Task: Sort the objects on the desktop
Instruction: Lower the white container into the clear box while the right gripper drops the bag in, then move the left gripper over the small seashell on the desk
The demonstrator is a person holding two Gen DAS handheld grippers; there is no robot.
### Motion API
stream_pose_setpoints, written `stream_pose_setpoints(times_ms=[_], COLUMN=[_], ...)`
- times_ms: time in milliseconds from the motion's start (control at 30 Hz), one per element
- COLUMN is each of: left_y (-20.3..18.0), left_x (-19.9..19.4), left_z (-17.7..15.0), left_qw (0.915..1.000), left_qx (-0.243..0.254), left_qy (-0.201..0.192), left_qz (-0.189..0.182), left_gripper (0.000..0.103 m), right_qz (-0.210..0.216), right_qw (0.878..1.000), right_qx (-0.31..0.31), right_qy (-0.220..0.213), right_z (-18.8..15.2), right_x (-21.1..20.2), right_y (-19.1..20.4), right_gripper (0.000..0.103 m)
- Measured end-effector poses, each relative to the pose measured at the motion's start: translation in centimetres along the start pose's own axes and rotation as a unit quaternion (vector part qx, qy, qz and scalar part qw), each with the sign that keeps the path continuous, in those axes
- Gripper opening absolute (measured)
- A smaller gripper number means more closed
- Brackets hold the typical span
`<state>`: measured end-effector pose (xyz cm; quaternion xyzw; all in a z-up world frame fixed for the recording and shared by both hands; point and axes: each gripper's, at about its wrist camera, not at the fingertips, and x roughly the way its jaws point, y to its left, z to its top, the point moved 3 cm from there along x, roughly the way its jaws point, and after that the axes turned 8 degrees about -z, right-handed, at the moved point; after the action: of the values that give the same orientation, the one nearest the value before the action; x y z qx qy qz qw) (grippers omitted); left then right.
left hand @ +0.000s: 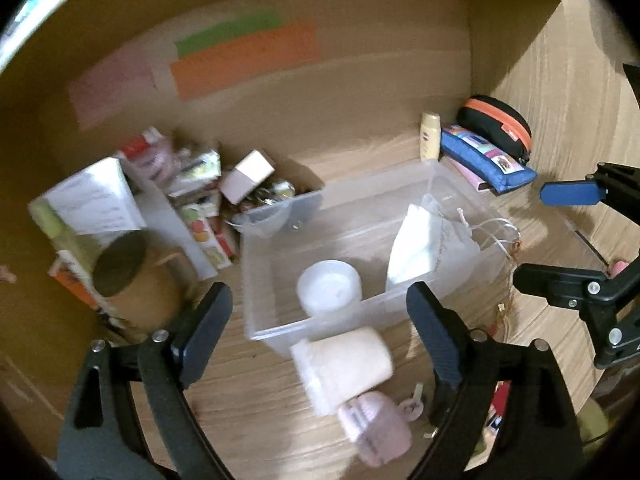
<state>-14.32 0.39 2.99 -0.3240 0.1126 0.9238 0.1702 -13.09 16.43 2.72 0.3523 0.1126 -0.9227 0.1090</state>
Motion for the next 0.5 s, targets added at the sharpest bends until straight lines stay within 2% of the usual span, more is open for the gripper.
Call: stream_pose_setpoints(times_ms=[200,367,500], left_y=[0.7,1.4,2.4], left_x=[-3.5,-4.7,-5.4], left_z=[-1.6,-3.3,-4.4], left_qw=[0.9997,0.9996,0.9994], left_qx=[0.001,-0.002,-0.014], left_qy=[-0.019,-0.023,-0.029], left_qz=[0.012,0.016,0.013], left_gripper=[0.094,0.095,0.095], right_qz=[0.005,-0.018,-0.030], right_qw=[1.000,0.999,0.998], right_qx=[0.017,0.032,0.041], right_qy=[-0.023,-0.030,-0.028], right_z=[-0.8,-1.9,-2.8], right_x=[-2.7,-4.2,-4.8], right_y=[0.4,-0.1,-0.4], right_gripper=[0.088,0.098,0.099])
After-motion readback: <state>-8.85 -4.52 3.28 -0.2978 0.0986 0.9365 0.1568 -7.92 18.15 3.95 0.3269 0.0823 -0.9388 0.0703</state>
